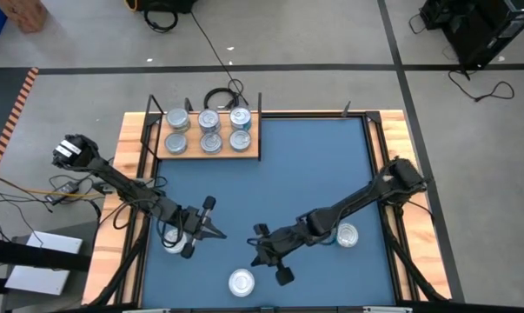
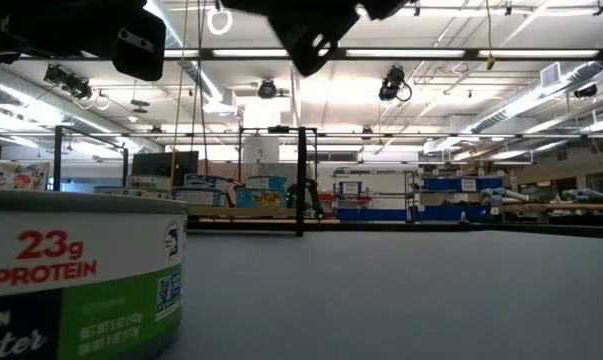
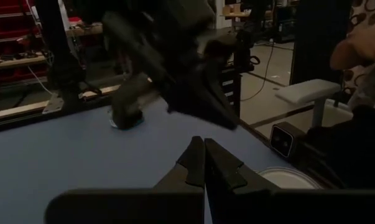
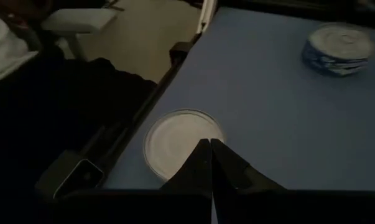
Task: Stack canned seafood by type on shelf
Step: Stack the green tuna can on top of the green tuna can on the shelf
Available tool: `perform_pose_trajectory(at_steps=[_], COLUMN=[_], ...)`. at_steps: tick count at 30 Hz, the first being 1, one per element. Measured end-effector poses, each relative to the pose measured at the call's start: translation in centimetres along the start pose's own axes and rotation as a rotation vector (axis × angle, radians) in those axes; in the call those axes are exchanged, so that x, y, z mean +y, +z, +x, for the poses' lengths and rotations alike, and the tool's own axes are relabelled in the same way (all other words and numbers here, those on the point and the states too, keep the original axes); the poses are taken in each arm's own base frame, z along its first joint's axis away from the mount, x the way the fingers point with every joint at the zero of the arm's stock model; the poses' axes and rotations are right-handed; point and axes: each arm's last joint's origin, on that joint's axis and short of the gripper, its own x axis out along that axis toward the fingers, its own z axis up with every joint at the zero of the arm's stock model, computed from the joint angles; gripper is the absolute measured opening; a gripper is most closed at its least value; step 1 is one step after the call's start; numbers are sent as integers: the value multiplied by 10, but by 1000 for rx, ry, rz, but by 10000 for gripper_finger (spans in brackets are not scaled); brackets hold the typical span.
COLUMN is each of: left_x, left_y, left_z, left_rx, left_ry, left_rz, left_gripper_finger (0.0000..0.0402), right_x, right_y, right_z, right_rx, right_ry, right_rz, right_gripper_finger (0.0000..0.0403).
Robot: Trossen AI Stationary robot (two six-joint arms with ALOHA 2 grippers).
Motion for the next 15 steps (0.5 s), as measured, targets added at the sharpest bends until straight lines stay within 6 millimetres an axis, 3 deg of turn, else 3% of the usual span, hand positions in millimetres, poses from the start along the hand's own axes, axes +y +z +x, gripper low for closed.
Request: perform_pose_trajectory(at_steps=[6,15], left_x=[0,1], left_y=[0,3], left_z=[0,0], left_rx=[-2,-26], left_ry=[1,13], left_rz=[-1,-7], left_gripper_finger=[1,1], right_x=[-1,-14], right_y=[-1,-23], right_z=[21,45], right_rx=[18,57], right_ry=[99,179], right_rz=[35,130], right_gripper_finger=[3,3])
